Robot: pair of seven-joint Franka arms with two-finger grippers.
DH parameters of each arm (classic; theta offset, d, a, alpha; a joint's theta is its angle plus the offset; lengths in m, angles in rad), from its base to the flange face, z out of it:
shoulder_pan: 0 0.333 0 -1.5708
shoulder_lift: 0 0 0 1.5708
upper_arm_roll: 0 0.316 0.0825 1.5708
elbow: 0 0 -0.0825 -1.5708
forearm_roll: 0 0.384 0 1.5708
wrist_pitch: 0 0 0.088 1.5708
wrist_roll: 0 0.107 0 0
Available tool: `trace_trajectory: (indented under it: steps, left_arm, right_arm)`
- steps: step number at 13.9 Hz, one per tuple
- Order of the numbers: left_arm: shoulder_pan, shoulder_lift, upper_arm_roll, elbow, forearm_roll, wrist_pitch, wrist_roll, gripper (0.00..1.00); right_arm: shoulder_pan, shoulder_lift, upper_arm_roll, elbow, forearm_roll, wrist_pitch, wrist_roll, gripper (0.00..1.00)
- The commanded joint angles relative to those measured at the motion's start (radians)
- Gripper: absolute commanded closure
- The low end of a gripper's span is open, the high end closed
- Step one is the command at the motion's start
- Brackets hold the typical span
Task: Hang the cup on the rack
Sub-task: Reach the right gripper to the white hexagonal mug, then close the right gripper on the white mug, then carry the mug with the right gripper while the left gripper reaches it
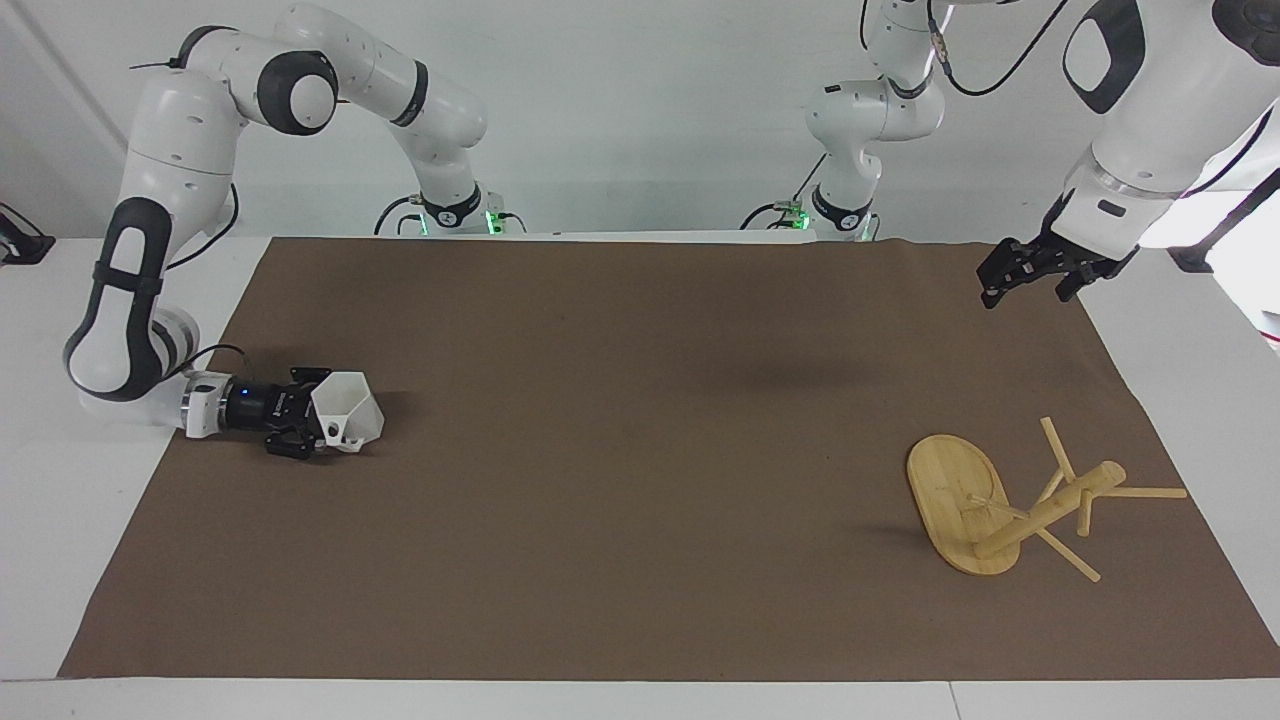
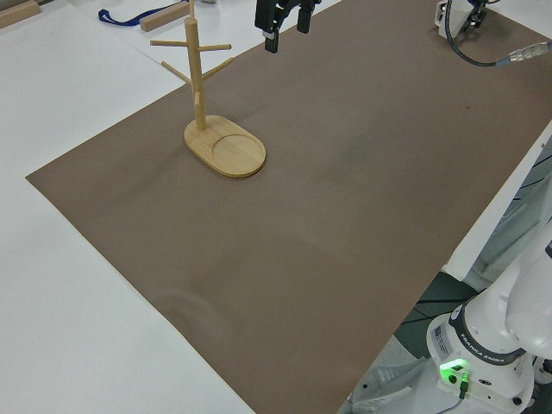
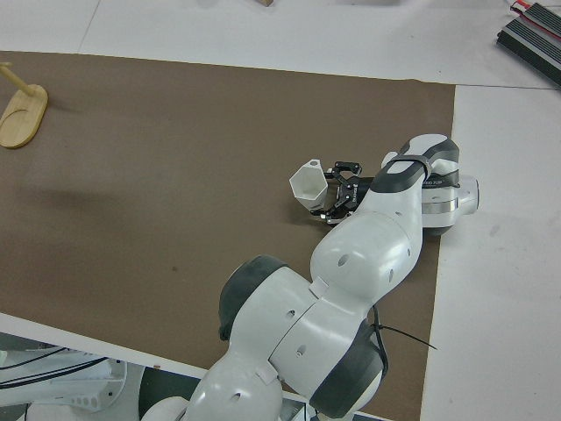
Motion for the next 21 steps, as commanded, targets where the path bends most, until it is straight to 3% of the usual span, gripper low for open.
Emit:
trace_trajectory:
  steps: [1, 7, 8, 9, 12, 13, 17, 21]
  left_arm:
    - [0.011, -0.03, -0.006, -0.035, -0.002, 0.002, 0.008, 0.0]
    - [0.011, -0.031, -0.006, -0.035, -0.002, 0.002, 0.008, 0.0]
    - [0.012, -0.03, -0.006, -0.035, -0.002, 0.002, 0.008, 0.0]
    - [0.012, -0.03, -0.006, -0.035, -0.002, 0.002, 0.008, 0.0]
    - [0.012, -0.031, -0.006, -0.036, -0.002, -0.003, 0.008, 0.0]
    - [0.012, -0.031, -0.006, -0.036, -0.002, -0.006, 0.008, 0.0]
    - [0.015, -0.031, -0.006, -0.036, -0.002, -0.001, -0.006, 0.0]
    - [0.017, -0.031, -0.006, -0.036, -0.002, 0.002, -0.002, 0.0]
  right_arm:
    - [-0.004, -0.038, 0.004, -0.061, 0.03, 0.026, -0.03, 0.0]
    - [0.017, -0.05, 0.003, -0.099, 0.044, 0.027, -0.066, 0.0]
    - [0.019, -0.05, 0.004, -0.101, 0.044, 0.03, -0.066, 0.04]
    - [0.023, -0.051, 0.004, -0.107, 0.044, 0.029, -0.065, 0.14]
    - [0.022, -0.053, 0.003, -0.116, 0.045, 0.032, -0.06, 0.77]
    - [0.026, -0.054, 0.004, -0.119, 0.051, 0.033, -0.037, 0.9]
    - [0.185, -0.071, 0.003, -0.136, 0.201, 0.073, 0.033, 0.96]
    - [0.385, -0.185, 0.004, -0.144, 0.333, 0.2, 0.16, 0.96]
